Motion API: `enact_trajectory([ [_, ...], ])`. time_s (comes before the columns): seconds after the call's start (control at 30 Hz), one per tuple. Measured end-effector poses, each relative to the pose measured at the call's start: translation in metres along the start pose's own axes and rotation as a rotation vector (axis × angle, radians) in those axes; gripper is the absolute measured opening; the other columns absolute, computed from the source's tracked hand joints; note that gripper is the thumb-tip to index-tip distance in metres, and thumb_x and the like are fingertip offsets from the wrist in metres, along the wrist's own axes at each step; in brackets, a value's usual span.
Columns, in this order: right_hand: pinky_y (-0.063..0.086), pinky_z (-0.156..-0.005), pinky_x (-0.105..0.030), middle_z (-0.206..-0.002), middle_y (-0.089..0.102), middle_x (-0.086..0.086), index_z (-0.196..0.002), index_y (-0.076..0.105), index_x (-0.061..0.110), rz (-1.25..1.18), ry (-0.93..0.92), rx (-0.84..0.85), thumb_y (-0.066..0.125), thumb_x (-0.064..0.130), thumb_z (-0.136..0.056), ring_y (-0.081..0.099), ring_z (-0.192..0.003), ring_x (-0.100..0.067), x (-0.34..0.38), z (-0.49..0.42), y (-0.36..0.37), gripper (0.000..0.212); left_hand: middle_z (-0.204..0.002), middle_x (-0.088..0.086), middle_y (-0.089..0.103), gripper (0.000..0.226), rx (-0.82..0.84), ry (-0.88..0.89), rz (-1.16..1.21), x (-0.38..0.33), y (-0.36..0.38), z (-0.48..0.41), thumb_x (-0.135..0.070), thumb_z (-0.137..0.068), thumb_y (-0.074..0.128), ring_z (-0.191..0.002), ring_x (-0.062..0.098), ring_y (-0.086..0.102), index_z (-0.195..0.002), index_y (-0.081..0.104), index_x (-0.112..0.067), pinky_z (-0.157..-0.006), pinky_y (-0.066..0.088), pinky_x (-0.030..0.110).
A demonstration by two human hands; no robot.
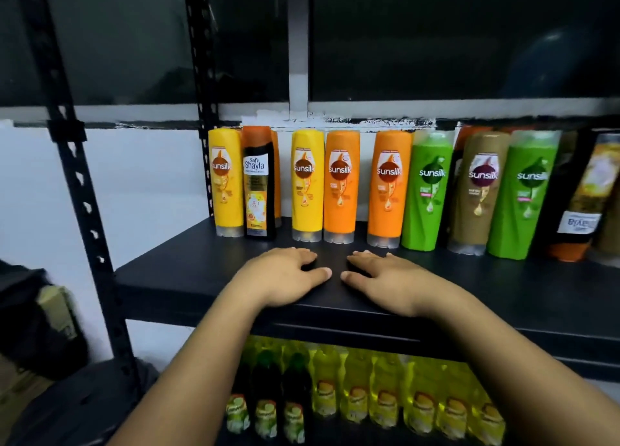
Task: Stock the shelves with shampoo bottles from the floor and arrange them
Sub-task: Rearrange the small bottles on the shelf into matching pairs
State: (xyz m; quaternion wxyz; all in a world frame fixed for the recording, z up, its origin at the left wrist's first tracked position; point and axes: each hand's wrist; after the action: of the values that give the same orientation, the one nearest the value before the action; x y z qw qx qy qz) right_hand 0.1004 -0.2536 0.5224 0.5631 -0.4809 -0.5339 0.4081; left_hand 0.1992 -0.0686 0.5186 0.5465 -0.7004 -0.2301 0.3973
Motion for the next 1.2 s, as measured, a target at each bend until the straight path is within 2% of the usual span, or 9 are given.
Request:
enact_trajectory([
  [0.2,0.017,-0.123,-0.035,-0.165,0.019,0.009,-0.156,0.027,0.037,0.027,-0.078,0.023,0.028,0.064,-0.100,0.020,-0.152,-0.019,0.009,0.012,-0.005,0.062,-0.156,-0.008,0.047,0.066,-0.024,0.007,-0.034,0.003,-0.009,0.015,-0.072,-0.092,0.043,-0.140,0.019,0.046,-0.149,0.048,-0.038,-0.113,0.041,0.041],
  [0.33,0.006,-0.121,-0.026,-0.165,0.016,0.011,-0.159,0.022,0.028,0.035,-0.176,0.075,0.030,0.051,-0.105,0.012,-0.152,-0.006,0.021,0.016,-0.006,0.059,-0.162,-0.016,0.035,0.064,0.045,0.032,0.001,0.033,-0.023,0.035,-0.069,-0.097,0.042,-0.148,0.014,0.034,-0.153,0.041,-0.039,-0.120,0.028,0.034],
  [0.43,0.006,-0.123,-0.028,-0.166,0.016,0.009,-0.159,0.022,0.028,0.003,-0.210,0.086,0.030,0.053,-0.105,0.011,-0.152,-0.006,0.040,0.005,-0.002,0.060,-0.164,-0.017,0.029,0.064,0.058,0.011,0.007,0.060,-0.032,0.044,-0.068,-0.098,0.040,-0.153,0.010,0.024,-0.155,0.037,-0.040,-0.124,0.020,0.036],
  [0.63,0.020,-0.119,-0.033,-0.165,0.022,0.000,-0.160,0.014,0.026,-0.189,-0.174,-0.008,0.027,0.065,-0.100,0.022,-0.151,-0.020,0.095,-0.040,0.015,0.073,-0.167,-0.014,0.020,0.062,0.083,-0.099,-0.047,0.109,-0.053,0.036,-0.062,-0.103,0.036,-0.156,0.012,0.014,-0.159,0.031,-0.035,-0.127,0.012,0.039],
  [0.73,0.025,-0.117,-0.033,-0.164,0.026,-0.002,-0.160,0.013,0.021,-0.301,-0.145,-0.089,0.037,0.060,-0.100,0.027,-0.149,-0.022,0.118,-0.063,0.021,0.075,-0.166,-0.008,0.027,0.063,0.048,-0.174,-0.019,0.130,-0.063,0.024,-0.061,-0.101,0.041,-0.153,0.017,0.024,-0.157,0.036,-0.033,-0.124,0.020,0.040],
  [0.9,0.039,-0.107,-0.034,-0.151,0.047,-0.002,-0.150,0.033,0.019,-0.587,-0.042,-0.276,0.057,0.049,-0.096,0.045,-0.137,-0.024,0.139,-0.107,0.028,0.066,-0.149,-0.001,0.054,0.057,-0.120,-0.236,0.355,0.146,-0.068,-0.010,-0.053,-0.095,0.062,-0.129,0.018,0.054,-0.143,0.054,-0.025,-0.102,0.041,0.033],
  [1.0,0.042,-0.104,-0.034,-0.146,0.051,-0.003,-0.148,0.033,0.014,-0.713,-0.004,-0.319,0.064,0.042,-0.094,0.049,-0.134,-0.024,0.147,-0.134,0.032,0.068,-0.155,0.002,0.048,0.073,-0.213,-0.245,0.647,0.156,-0.069,-0.027,-0.051,-0.091,0.069,-0.134,0.022,0.051,-0.151,0.040,-0.021,-0.100,0.042,0.033],
  [1.1,0.045,-0.101,-0.035,-0.141,0.054,-0.006,-0.145,0.031,0.011,-0.796,0.015,-0.393,0.069,0.032,-0.092,0.053,-0.129,-0.025,0.151,-0.155,0.033,0.068,-0.157,0.003,0.044,0.087,-0.225,-0.232,0.753,0.162,-0.069,-0.044,-0.046,-0.090,0.074,-0.135,0.024,0.049,-0.156,0.024,-0.020,-0.103,0.043,0.036],
  [1.2,0.048,-0.101,-0.037,-0.138,0.056,-0.006,-0.144,0.029,0.014,-0.825,0.001,-0.456,0.070,0.023,-0.092,0.056,-0.125,-0.026,0.150,-0.168,0.037,0.067,-0.147,-0.001,0.054,0.083,-0.244,-0.161,0.844,0.164,-0.062,-0.066,-0.039,-0.087,0.079,-0.123,0.017,0.057,-0.152,0.029,-0.023,-0.107,0.047,0.038],
])
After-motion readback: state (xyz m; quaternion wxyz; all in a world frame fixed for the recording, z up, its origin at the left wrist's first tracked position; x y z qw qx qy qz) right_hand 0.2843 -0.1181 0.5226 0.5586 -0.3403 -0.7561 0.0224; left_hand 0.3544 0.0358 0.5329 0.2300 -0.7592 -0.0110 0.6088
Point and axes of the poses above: each hand's wrist, its own z-axis away from the middle knuckle, its own y-axis out of the palm, x = y × z
